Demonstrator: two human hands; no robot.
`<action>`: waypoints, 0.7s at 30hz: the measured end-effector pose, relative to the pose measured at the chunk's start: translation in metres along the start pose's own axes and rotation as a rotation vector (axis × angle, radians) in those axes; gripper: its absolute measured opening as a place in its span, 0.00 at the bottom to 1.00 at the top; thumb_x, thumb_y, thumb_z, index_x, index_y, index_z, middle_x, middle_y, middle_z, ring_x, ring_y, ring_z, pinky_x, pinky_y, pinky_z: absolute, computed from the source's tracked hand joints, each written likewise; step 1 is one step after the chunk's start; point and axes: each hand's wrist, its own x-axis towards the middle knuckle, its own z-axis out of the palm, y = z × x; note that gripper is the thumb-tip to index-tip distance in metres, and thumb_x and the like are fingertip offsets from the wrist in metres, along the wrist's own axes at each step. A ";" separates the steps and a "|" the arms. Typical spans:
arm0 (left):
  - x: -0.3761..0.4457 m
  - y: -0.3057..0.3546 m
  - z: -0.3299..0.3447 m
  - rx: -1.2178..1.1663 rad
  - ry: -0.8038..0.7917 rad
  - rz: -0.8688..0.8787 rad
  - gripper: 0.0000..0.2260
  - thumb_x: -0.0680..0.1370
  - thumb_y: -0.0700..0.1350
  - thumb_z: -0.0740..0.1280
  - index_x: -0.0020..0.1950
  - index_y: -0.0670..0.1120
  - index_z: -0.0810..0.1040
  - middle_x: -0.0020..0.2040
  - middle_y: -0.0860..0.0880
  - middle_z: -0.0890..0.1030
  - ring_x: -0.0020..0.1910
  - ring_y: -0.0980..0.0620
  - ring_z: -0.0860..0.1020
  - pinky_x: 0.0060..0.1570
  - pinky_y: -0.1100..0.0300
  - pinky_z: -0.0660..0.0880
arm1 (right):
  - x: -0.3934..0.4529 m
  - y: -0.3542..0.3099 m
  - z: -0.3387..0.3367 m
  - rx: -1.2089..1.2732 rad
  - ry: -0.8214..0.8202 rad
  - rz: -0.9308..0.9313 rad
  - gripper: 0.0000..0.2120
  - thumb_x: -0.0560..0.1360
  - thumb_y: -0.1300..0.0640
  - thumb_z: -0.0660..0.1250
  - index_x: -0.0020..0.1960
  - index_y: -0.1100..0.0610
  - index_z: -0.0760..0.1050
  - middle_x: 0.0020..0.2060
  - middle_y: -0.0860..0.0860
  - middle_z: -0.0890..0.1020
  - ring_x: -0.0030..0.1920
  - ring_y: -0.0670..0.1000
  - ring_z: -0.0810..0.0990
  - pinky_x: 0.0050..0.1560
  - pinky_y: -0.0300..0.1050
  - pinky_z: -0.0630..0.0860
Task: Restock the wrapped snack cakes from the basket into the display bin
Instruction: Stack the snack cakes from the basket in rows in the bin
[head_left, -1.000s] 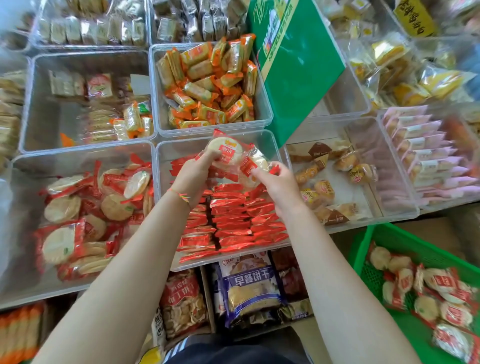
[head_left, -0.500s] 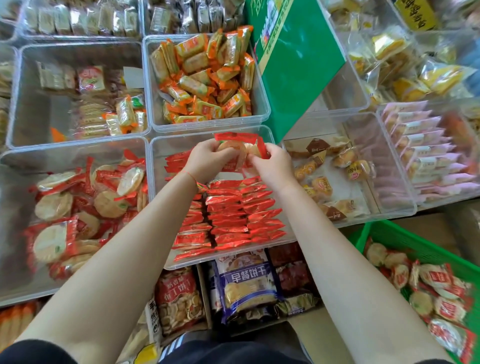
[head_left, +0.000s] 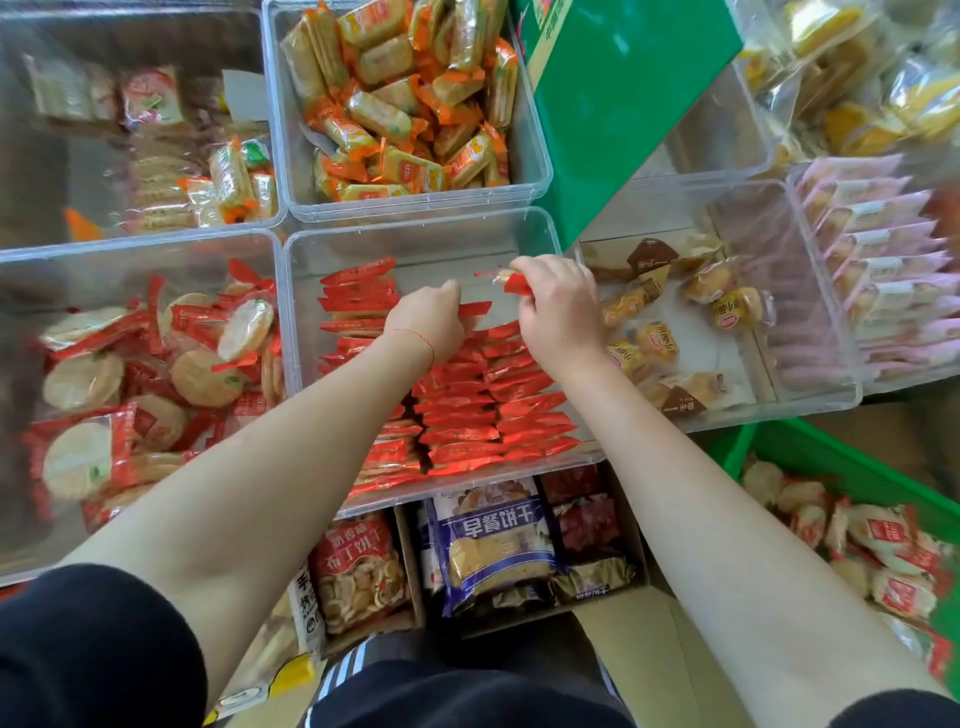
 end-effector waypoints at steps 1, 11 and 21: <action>0.001 0.001 0.002 0.060 -0.053 0.001 0.10 0.78 0.43 0.59 0.57 0.42 0.70 0.54 0.39 0.79 0.52 0.37 0.77 0.41 0.52 0.69 | 0.000 0.001 0.002 -0.047 -0.030 -0.042 0.17 0.73 0.66 0.62 0.60 0.58 0.78 0.53 0.54 0.81 0.56 0.57 0.76 0.62 0.50 0.66; -0.002 -0.002 0.003 0.425 -0.086 0.146 0.16 0.79 0.52 0.54 0.57 0.46 0.75 0.57 0.42 0.81 0.56 0.41 0.78 0.53 0.50 0.68 | 0.022 -0.019 0.020 -0.511 -0.525 -0.124 0.14 0.79 0.61 0.58 0.62 0.57 0.75 0.58 0.56 0.78 0.61 0.58 0.73 0.62 0.52 0.66; -0.009 -0.009 0.003 0.381 -0.116 0.174 0.14 0.81 0.48 0.49 0.52 0.44 0.71 0.54 0.41 0.80 0.53 0.42 0.78 0.61 0.48 0.66 | 0.030 -0.032 0.036 -0.678 -0.803 -0.083 0.20 0.79 0.58 0.60 0.70 0.55 0.70 0.66 0.55 0.73 0.68 0.57 0.68 0.68 0.53 0.62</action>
